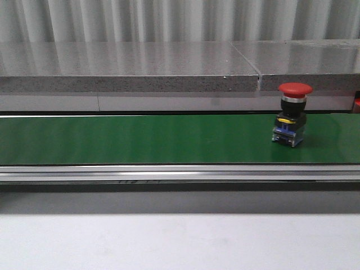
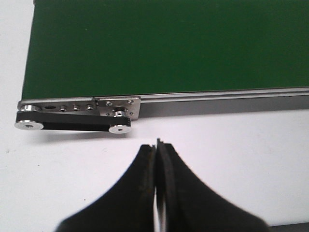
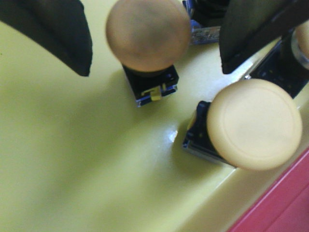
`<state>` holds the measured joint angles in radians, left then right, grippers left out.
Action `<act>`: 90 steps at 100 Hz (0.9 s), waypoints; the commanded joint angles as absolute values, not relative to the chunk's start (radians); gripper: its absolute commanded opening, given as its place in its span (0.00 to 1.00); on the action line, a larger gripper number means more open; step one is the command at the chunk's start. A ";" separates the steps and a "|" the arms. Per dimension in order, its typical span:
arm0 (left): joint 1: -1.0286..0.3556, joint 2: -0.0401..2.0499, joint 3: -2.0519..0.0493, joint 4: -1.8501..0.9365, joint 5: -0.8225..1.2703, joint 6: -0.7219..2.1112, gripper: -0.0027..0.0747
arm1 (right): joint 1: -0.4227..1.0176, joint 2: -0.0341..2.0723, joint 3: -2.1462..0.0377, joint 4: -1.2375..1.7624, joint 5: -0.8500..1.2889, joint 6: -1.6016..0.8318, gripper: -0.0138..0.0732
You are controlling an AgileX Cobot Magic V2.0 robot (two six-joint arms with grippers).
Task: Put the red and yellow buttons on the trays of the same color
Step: 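Carry the yellow button into the yellow tray and open the right gripper, then lower the right gripper onto the red button on the belt and grasp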
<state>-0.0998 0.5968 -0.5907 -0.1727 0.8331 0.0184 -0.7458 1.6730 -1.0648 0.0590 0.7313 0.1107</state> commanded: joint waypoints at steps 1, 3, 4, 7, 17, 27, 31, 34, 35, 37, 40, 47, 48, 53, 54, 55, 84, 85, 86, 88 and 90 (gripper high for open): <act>-0.107 0.599 -0.617 -0.185 0.771 0.019 0.01 | -0.747 1.598 -1.086 0.053 0.715 0.107 0.79; -0.107 0.599 -0.617 -0.185 0.771 0.019 0.01 | -0.747 1.589 -1.086 0.050 0.719 0.107 0.79; -0.107 0.599 -0.617 -0.185 0.771 0.019 0.01 | -0.747 1.584 -1.086 0.050 0.720 0.107 0.79; -0.107 0.599 -0.617 -0.185 0.771 0.019 0.01 | -0.747 1.572 -1.086 0.048 0.729 0.107 0.79; -0.107 0.599 -0.617 -0.185 0.771 0.019 0.01 | -0.747 1.526 -1.086 0.045 0.762 0.107 0.79; -0.107 0.599 -0.617 -0.185 0.771 0.019 0.01 | -0.736 1.465 -1.086 0.045 0.799 0.088 0.79; -0.107 0.599 -0.617 -0.185 0.771 0.019 0.01 | -0.728 1.443 -1.086 0.045 0.813 0.078 0.79; -0.107 0.599 -0.617 -0.185 0.771 0.019 0.01 | -0.718 1.421 -1.086 0.045 0.823 0.075 0.79; -0.107 0.599 -0.617 -0.185 0.771 0.019 0.01 | -0.716 1.417 -1.086 0.045 0.828 0.075 0.79; -0.107 0.599 -0.617 -0.185 0.771 0.019 0.01 | -0.709 1.403 -1.086 0.045 0.832 0.072 0.79; -0.107 0.599 -0.617 -0.185 0.771 0.019 0.01 | -0.699 1.386 -1.086 0.045 0.844 0.072 0.79; -0.107 0.599 -0.617 -0.185 0.771 0.019 0.01 | -0.669 1.347 -1.086 0.045 0.865 0.071 0.79; -0.107 0.599 -0.617 -0.185 0.771 0.019 0.01 | -0.662 1.340 -1.086 0.045 0.867 0.071 0.79; -0.107 0.599 -0.617 -0.185 0.771 0.019 0.01 | -0.635 1.316 -1.087 0.046 0.885 0.064 0.79; -0.107 0.599 -0.617 -0.185 0.771 0.019 0.01 | -0.631 1.313 -1.087 0.046 0.892 0.064 0.79; -0.107 0.599 -0.617 -0.185 0.771 0.019 0.01 | -0.622 1.308 -1.087 0.046 0.895 0.062 0.79; -0.107 0.599 -0.617 -0.185 0.771 0.019 0.01 | -0.429 1.265 -1.155 0.064 1.033 -0.010 0.79; -0.107 0.599 -0.617 -0.185 0.771 0.019 0.01 | -0.420 1.265 -1.157 0.065 1.036 -0.016 0.79; -0.107 0.599 -0.617 -0.185 0.771 0.019 0.01 | -0.415 1.265 -1.162 0.067 1.038 -0.019 0.79; -0.107 0.599 -0.617 -0.185 0.771 0.019 0.01 | -0.400 1.265 -1.169 0.070 1.045 -0.028 0.79; -0.107 0.599 -0.617 -0.185 0.771 0.019 0.01 | -0.387 1.265 -1.175 0.073 1.052 -0.038 0.79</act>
